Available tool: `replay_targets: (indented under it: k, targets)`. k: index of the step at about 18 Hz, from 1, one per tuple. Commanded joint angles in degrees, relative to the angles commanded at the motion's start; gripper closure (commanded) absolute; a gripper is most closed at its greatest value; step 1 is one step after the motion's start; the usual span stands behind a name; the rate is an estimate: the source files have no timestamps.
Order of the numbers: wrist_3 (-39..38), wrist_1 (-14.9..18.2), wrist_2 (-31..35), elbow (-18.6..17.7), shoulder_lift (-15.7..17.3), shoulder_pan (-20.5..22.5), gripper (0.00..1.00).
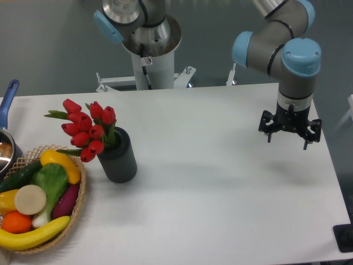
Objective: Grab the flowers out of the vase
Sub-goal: 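Move the open gripper toward the red tulips in the black vase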
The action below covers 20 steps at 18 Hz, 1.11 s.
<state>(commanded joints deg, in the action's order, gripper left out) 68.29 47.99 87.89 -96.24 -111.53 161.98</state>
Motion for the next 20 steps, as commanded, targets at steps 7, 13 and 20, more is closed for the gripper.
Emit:
replay_targets:
  k: [7, 13, 20]
  targets:
    - [-0.6, -5.3, -0.4, -3.8, 0.3, 0.0, 0.00]
    - [-6.7, -12.8, -8.8, -9.4, 2.6, 0.4, 0.00]
    - [-7.5, -15.6, -27.2, -14.2, 7.5, 0.5, 0.00]
